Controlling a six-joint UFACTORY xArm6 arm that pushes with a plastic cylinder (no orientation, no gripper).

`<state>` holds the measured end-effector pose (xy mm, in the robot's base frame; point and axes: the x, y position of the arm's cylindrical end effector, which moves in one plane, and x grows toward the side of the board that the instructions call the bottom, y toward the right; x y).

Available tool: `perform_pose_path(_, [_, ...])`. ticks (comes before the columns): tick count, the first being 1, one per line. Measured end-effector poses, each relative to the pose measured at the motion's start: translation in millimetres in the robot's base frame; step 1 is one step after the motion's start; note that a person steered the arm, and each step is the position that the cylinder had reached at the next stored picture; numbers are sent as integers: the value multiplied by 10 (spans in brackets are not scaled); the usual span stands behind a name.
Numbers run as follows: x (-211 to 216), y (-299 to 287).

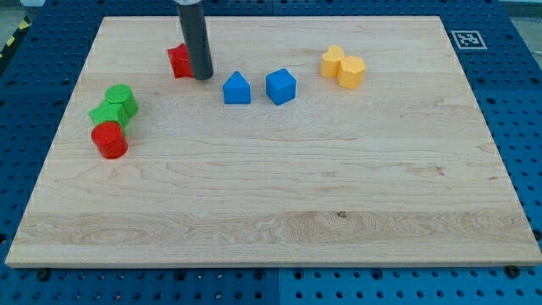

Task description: Push the triangle slightly up

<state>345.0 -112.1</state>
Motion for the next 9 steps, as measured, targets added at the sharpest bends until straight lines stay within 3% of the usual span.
perform_pose_path(2, [577,109])
perform_pose_path(3, [576,402])
perform_pose_path(9, [483,596])
